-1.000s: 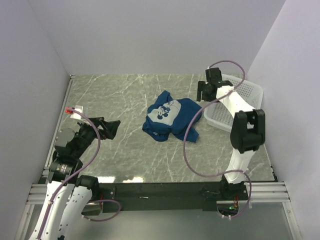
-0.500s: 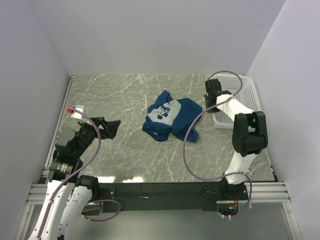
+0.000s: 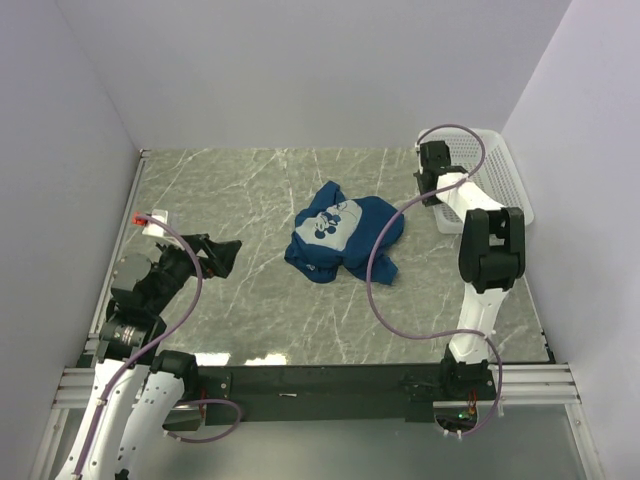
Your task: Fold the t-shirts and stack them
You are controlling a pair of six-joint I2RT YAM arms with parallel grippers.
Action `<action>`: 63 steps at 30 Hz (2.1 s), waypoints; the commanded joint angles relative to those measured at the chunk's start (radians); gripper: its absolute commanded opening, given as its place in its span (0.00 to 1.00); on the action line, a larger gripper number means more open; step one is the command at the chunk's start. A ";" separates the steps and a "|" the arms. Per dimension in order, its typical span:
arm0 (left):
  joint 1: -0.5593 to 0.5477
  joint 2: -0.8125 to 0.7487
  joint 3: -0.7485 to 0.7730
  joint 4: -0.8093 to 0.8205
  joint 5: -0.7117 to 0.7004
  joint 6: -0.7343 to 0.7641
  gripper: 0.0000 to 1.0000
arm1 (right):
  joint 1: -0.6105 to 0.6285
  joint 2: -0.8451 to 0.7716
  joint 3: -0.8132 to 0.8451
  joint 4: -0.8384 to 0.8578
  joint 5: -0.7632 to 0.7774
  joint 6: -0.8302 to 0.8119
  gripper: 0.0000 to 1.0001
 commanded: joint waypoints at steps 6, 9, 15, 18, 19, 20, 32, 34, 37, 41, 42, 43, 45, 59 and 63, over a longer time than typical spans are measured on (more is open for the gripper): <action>-0.003 0.035 -0.009 0.042 0.017 0.018 0.99 | -0.005 -0.022 0.048 0.187 0.175 -0.125 0.55; -0.005 0.080 -0.025 0.085 0.088 -0.021 0.99 | 0.007 -0.186 -0.062 0.274 0.181 -0.171 0.63; -0.083 0.379 -0.009 0.137 0.201 -0.156 0.99 | 0.061 -0.616 -0.275 0.153 -0.331 -0.293 0.96; -0.233 0.518 0.017 0.165 0.089 -0.221 0.97 | 0.056 -0.762 -0.380 -0.005 -0.852 -0.386 0.98; -0.262 0.589 0.025 0.174 0.061 -0.242 0.95 | 0.059 -0.785 -0.409 -0.069 -0.988 -0.409 0.98; -0.316 0.624 0.034 0.185 0.020 -0.289 0.94 | 0.064 -0.817 -0.435 -0.095 -1.083 -0.428 0.98; -0.453 1.052 0.215 0.177 -0.398 -0.512 0.72 | 0.055 -0.958 -0.704 -0.100 -1.250 -0.442 0.96; -0.453 1.144 0.270 0.142 -0.422 -0.503 0.58 | 0.046 -0.963 -0.710 -0.099 -1.262 -0.443 0.96; -0.453 1.221 0.355 0.105 -0.439 -0.483 0.53 | 0.038 -0.969 -0.716 -0.099 -1.250 -0.449 0.96; -0.453 1.301 0.424 0.058 -0.468 -0.437 0.51 | 0.027 -0.961 -0.701 -0.126 -1.262 -0.463 0.95; -0.453 1.318 0.435 0.042 -0.471 -0.428 0.48 | 0.024 -0.960 -0.699 -0.128 -1.262 -0.464 0.95; -0.453 1.342 0.453 0.039 -0.471 -0.410 0.36 | 0.024 -0.963 -0.698 -0.128 -1.259 -0.463 0.95; -0.453 1.352 0.468 0.025 -0.499 -0.396 0.19 | 0.013 -0.966 -0.698 -0.129 -1.258 -0.464 0.95; -0.456 0.938 0.970 -0.218 -0.554 -0.026 0.00 | -0.034 -0.992 -0.696 -0.137 -1.274 -0.460 0.95; -0.454 0.915 1.218 -0.301 -0.527 0.031 0.00 | -0.045 -0.998 -0.696 -0.134 -1.271 -0.460 0.95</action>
